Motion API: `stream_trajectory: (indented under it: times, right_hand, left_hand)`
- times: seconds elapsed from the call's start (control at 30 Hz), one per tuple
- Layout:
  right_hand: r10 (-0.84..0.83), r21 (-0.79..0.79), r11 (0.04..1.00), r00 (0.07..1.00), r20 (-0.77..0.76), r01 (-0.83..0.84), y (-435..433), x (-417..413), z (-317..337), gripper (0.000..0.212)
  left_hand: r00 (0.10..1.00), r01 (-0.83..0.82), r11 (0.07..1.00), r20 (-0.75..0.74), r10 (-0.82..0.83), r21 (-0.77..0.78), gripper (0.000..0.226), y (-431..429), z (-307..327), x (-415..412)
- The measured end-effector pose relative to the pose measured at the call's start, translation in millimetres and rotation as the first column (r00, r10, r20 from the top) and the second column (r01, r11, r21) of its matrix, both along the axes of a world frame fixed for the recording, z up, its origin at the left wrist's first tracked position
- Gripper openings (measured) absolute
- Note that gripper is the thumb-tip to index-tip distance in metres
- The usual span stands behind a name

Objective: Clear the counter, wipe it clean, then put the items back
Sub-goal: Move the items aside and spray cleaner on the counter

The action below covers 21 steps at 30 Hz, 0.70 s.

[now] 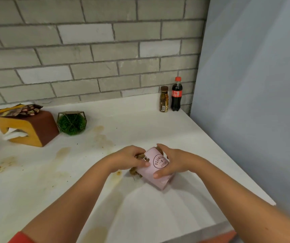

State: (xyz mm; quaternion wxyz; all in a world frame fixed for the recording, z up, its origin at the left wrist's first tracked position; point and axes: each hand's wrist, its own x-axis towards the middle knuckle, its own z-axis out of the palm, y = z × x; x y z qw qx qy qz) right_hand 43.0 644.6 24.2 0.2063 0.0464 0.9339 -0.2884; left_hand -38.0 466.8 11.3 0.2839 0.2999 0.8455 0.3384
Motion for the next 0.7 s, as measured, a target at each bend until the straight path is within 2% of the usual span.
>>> stream_trajectory:
  times: [0.17, 0.3, 0.4, 0.57, 0.7]
  right_hand:
    - [-0.058, -0.063, 0.997, 0.996, -0.071, 0.053, -3, 8, -14, 0.12]
    - [-0.119, -0.169, 0.981, 0.984, -0.132, 0.096, -1, 13, -17, 0.121]
    - [-0.178, -0.231, 0.964, 0.963, -0.202, 0.13, 5, 12, -18, 0.119]
    - [-0.258, -0.331, 0.931, 0.917, -0.304, 0.152, 20, 3, -13, 0.118]
    - [-0.391, -0.441, 0.88, 0.799, -0.458, 0.178, 40, -9, -11, 0.118]
  left_hand:
    - [0.995, -0.011, 0.996, 0.097, 0.002, 0.093, 0.016, 4, 1, 9]
    - [0.997, 0.017, 0.992, 0.071, -0.025, 0.122, 0.02, 12, 11, 14]
    - [0.997, 0.029, 0.992, 0.061, -0.037, 0.126, 0.008, 20, 22, 13]
    - [0.996, 0.079, 0.988, -0.04, -0.075, 0.131, 0.004, 40, 43, 5]
    - [0.978, 0.059, 0.985, -0.207, -0.025, 0.162, 0.013, 66, 64, -4]
